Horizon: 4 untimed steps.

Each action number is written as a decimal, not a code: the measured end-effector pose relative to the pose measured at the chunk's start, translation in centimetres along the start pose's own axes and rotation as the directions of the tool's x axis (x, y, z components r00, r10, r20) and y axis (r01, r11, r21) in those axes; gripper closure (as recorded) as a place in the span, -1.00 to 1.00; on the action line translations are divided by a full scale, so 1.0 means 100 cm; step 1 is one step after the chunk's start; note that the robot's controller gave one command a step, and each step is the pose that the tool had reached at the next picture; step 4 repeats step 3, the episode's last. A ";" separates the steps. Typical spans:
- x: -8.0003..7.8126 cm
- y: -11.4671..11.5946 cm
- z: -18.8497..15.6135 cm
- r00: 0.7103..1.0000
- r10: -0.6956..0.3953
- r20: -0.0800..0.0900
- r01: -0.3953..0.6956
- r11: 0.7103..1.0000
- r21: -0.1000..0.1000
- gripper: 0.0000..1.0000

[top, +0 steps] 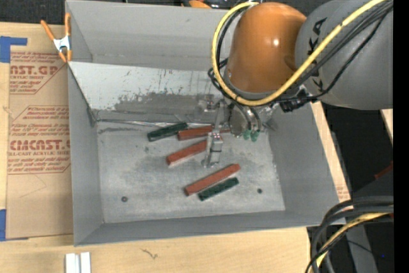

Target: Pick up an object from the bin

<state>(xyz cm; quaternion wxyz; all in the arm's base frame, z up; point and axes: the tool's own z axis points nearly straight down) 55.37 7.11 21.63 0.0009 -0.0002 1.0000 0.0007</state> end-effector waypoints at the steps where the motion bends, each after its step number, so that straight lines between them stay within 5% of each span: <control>1: -0.007 0.003 0.137 0.999 -0.050 -0.008 0.050 0.999 0.001 -1.00; 2: -0.009 0.003 0.132 0.999 -0.050 -0.001 0.050 0.999 0.000 1.00; 3: 0.020 -0.004 0.004 0.999 -0.039 0.006 0.039 0.999 0.000 1.00; 4: 0.020 -0.004 0.004 0.999 -0.039 0.006 0.039 0.999 0.000 1.00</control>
Offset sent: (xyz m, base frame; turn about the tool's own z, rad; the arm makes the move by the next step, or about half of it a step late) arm 0.0094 0.0031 -0.1321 -0.0515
